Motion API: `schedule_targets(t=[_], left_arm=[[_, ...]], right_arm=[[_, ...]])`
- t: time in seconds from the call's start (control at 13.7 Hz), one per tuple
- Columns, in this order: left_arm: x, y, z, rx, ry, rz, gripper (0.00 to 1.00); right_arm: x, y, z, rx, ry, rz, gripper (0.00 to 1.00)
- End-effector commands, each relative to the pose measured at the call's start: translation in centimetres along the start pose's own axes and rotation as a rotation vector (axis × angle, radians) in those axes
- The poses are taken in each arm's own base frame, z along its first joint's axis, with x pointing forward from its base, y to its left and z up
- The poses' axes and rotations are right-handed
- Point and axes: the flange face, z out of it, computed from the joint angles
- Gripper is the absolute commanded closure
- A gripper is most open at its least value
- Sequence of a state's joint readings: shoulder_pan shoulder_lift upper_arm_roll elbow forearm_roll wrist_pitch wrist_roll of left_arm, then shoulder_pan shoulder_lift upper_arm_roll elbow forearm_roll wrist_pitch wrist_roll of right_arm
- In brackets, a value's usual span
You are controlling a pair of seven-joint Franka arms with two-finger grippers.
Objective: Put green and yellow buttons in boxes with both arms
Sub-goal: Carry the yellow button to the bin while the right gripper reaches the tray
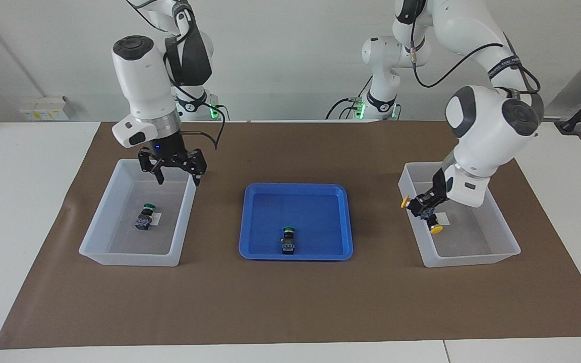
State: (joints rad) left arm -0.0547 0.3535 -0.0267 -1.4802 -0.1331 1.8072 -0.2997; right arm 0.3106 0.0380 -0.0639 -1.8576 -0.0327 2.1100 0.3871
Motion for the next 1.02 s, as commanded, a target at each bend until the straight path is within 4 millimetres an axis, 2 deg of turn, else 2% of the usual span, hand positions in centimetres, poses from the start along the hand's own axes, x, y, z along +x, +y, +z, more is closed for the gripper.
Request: schedule_targets(t=[0.0, 0.15, 0.29, 0.36, 0.44, 0.58, 0.73, 0.8, 0.95], left_arm=[[1.0, -4.0, -0.9, -0.019, -0.017, 0.170, 1.00], [1.4, -6.9, -1.0, -0.017, -0.013, 0.288, 1.00], [1.8, -8.7, -0.4, -0.007, -0.010, 0.362, 1.00], [2.0, -9.5, 0.3, 0.006, 0.000, 0.410, 1.00], [2.0, -10.3, 1.6, 0.015, 0.002, 0.463, 1.00], [2.1, -11.4, 3.2, 0.037, 0.006, 0.546, 1.00], [2.2, -12.5, 4.9, 0.040, 0.001, 0.614, 1.00], [2.1, -13.9, 6.2, 0.043, 0.000, 0.648, 1.00], [2.2, -15.3, 8.0, 0.050, 0.021, 0.691, 1.00]], right_arm=[[2.0, -8.7, 2.6, 0.005, 0.019, 0.062, 0.00], [2.4, -14.3, 5.7, 0.030, 0.043, 0.115, 0.00], [2.0, -17.2, 8.4, 0.074, 0.082, 0.158, 0.00], [1.8, -18.4, 9.9, 0.097, 0.103, 0.186, 0.00], [1.0, -19.4, 12.3, 0.078, 0.090, 0.178, 0.00], [0.5, -22.6, 15.7, 0.056, 0.103, 0.187, 0.00], [0.6, -22.1, 16.6, 0.029, 0.115, 0.174, 0.00], [0.3, -21.7, 17.4, 0.019, 0.105, 0.163, 0.00], [-0.5, -22.0, 18.9, 0.020, 0.102, 0.122, 0.00]])
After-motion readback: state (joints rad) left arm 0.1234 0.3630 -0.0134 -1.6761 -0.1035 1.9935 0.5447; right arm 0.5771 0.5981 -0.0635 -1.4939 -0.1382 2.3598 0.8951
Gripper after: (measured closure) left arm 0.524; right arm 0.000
